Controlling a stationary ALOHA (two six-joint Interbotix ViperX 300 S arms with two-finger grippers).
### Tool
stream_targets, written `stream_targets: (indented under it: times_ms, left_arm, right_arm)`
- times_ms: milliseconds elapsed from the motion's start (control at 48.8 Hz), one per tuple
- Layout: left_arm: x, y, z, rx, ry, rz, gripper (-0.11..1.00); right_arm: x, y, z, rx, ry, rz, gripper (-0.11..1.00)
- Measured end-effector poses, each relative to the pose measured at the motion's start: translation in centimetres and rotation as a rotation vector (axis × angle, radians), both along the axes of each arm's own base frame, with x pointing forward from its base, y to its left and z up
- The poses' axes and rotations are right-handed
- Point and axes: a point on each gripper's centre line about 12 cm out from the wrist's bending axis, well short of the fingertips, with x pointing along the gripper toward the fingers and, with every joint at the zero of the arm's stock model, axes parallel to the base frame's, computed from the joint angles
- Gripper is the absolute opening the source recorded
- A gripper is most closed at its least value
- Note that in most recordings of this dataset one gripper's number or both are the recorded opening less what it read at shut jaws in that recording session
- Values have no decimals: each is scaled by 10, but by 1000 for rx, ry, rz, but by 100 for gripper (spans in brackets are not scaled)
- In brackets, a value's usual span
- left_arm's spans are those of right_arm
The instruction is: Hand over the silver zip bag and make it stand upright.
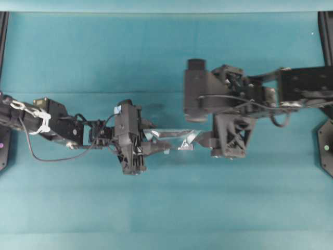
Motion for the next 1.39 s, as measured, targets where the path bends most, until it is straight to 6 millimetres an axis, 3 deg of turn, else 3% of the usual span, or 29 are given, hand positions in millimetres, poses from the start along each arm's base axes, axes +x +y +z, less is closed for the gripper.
stream_targets:
  times_ms: [676,1393]
  left_arm:
    - [-1,-1,-1,0,3,-2,30]
    - [-1,-1,-1,-1,3,0,30]
  right_arm:
    - [-72,3,14,25,-398,-15,96]
    - [-76,5,10,28,-401,-9,96]
